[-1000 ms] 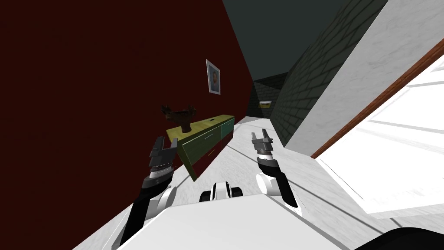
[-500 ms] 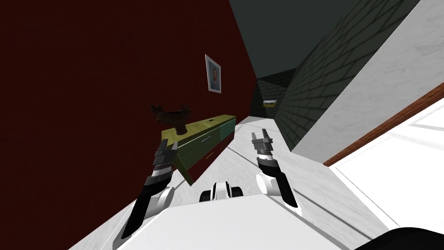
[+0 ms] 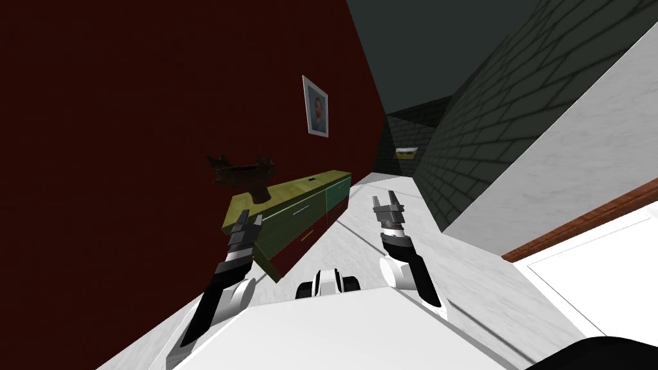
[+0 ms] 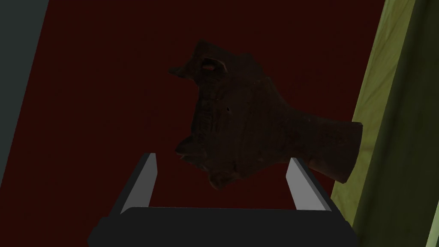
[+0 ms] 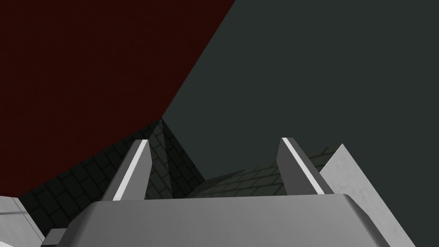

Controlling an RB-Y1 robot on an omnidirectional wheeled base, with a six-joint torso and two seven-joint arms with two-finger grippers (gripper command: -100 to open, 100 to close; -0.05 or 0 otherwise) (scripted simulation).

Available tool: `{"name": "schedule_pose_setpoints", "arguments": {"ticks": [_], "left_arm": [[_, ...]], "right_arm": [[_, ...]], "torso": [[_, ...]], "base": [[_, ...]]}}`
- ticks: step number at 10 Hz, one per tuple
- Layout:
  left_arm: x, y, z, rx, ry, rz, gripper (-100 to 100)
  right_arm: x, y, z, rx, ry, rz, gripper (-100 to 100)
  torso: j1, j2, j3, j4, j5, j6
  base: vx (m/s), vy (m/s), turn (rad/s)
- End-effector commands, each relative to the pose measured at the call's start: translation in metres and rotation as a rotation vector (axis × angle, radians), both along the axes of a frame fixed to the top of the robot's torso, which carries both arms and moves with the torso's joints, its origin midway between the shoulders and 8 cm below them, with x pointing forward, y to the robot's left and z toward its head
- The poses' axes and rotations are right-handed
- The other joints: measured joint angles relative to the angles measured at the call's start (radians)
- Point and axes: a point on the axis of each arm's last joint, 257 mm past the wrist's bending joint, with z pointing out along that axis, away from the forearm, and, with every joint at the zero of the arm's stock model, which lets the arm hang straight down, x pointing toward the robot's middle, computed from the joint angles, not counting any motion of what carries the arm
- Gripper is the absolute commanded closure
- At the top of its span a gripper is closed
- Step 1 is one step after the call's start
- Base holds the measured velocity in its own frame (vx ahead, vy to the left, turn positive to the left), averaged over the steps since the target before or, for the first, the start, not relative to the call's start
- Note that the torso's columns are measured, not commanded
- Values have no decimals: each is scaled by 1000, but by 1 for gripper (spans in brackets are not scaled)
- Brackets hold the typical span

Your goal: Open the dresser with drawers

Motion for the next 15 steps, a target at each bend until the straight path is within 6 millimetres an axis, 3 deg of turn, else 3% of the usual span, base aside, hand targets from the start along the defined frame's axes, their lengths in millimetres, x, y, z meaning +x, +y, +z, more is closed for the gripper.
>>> {"name": "schedule_pose_setpoints", "arguments": {"ticks": [1, 9, 10, 15], "left_arm": [[7, 16, -22, -35, 56, 24, -100], [16, 70, -98, -159, 230, 107, -100], [15, 84, -119, -193, 276, 130, -100], [8, 119, -178, -301, 395, 195, -100]], "right_arm": [[0, 0, 0, 0, 0, 0, 0], [0, 0, 0, 0, 0, 0, 0], [0, 0, 0, 0, 0, 0, 0], [0, 0, 0, 0, 0, 0, 0]], "torso": [[-2, -1, 0, 0, 0, 0], [1, 0, 0, 0, 0, 0], [1, 0, 0, 0, 0, 0], [0, 2, 1, 0, 0, 0]], "base": [[117, -115, 48], [115, -109, 67], [175, -138, 154], [153, -164, 86]]}}
